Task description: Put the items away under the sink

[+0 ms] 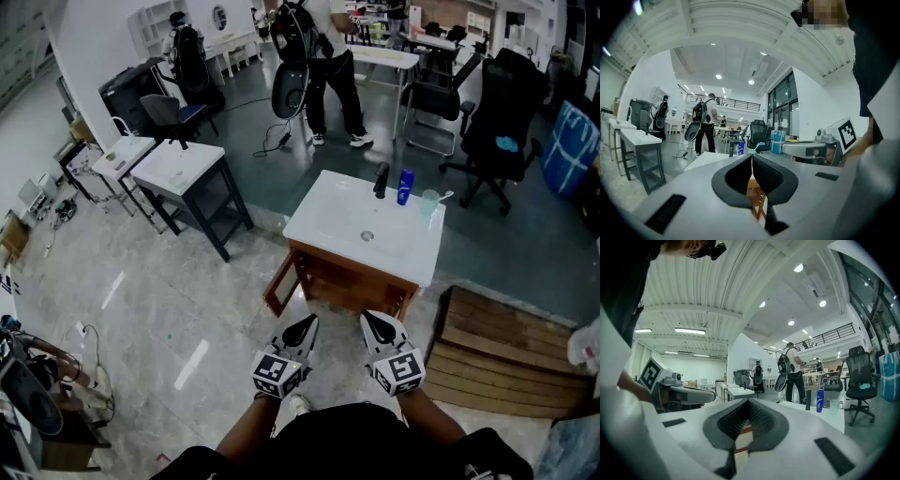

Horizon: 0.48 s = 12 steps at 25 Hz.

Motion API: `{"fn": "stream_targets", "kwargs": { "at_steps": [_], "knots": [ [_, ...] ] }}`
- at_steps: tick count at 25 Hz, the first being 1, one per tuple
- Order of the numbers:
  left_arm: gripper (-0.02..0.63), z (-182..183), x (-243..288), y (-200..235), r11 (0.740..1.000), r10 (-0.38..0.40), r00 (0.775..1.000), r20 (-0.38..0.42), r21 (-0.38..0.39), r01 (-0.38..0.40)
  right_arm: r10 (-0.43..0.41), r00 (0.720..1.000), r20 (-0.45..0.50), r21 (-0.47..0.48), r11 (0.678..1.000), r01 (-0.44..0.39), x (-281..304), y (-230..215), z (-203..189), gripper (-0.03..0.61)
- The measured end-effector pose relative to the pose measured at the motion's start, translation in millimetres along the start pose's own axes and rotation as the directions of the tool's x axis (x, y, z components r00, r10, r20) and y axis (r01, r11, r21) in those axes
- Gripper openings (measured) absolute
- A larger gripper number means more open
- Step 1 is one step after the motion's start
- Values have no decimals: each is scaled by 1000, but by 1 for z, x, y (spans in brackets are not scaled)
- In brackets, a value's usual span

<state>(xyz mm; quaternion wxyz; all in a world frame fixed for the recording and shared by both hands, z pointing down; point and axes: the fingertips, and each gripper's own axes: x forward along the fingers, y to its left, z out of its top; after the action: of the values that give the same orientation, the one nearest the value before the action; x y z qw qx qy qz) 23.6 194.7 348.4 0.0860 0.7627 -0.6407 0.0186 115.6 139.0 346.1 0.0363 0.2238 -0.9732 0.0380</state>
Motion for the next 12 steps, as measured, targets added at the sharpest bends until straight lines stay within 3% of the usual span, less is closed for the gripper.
{"fn": "stream_targets", "kwargs": {
  "at_steps": [12],
  "knots": [
    [21,6,-15,36,1000,-13,1000,12,11,13,-21,1000,-9,-9,1000,21,35,29,2,18]
  ]
}}
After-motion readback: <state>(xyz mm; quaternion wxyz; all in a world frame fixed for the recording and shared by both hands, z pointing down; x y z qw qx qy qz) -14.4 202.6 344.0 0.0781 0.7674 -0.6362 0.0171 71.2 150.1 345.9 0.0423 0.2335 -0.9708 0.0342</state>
